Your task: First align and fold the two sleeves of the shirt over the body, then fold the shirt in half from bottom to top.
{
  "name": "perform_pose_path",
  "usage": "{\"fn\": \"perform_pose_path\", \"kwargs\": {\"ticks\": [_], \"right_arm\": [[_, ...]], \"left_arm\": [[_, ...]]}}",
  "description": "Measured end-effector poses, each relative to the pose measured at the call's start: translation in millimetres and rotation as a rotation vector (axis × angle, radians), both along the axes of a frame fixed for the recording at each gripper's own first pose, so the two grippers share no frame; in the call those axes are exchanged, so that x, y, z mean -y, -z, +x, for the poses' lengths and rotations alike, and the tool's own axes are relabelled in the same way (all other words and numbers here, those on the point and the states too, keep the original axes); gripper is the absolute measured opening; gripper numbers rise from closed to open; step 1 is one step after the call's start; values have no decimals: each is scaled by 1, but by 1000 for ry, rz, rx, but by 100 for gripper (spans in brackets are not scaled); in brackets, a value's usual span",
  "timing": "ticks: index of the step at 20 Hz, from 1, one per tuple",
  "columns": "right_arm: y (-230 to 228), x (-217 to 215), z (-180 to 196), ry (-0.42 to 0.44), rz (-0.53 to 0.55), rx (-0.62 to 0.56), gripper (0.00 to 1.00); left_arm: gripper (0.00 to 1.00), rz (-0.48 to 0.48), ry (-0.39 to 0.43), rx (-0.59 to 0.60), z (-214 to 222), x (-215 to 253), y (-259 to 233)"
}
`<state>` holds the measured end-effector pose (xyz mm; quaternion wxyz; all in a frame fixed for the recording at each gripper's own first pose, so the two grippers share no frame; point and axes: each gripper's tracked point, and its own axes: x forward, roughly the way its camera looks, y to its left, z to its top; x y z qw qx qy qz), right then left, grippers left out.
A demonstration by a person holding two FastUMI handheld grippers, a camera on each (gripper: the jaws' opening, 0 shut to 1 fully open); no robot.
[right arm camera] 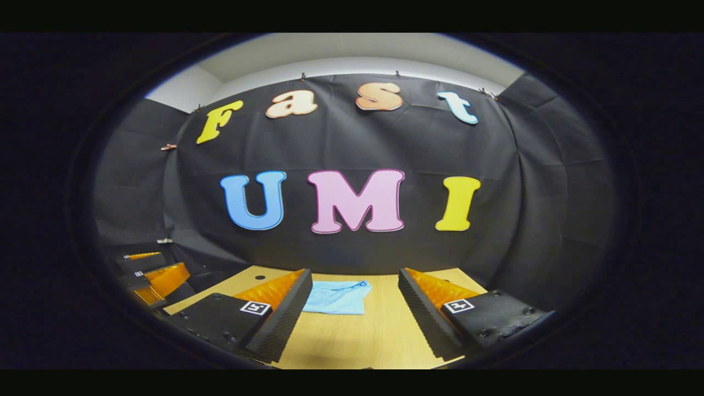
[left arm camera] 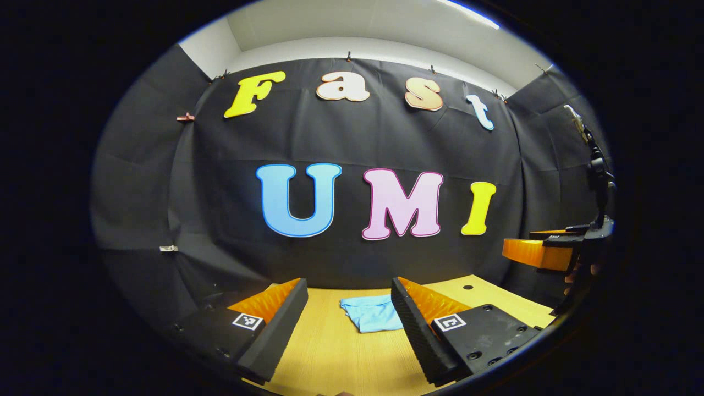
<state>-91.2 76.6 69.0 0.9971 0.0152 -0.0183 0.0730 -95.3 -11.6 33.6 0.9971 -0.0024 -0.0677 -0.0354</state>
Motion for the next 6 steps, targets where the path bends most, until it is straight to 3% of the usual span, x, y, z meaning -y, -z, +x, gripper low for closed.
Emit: {"fn": "perform_pose_path", "kwargs": {"ticks": [6], "right_arm": [[-4,-9,-57,-28,-14,39,98]], "left_arm": [[97,-15,24,-29,-47,8,20]]}}
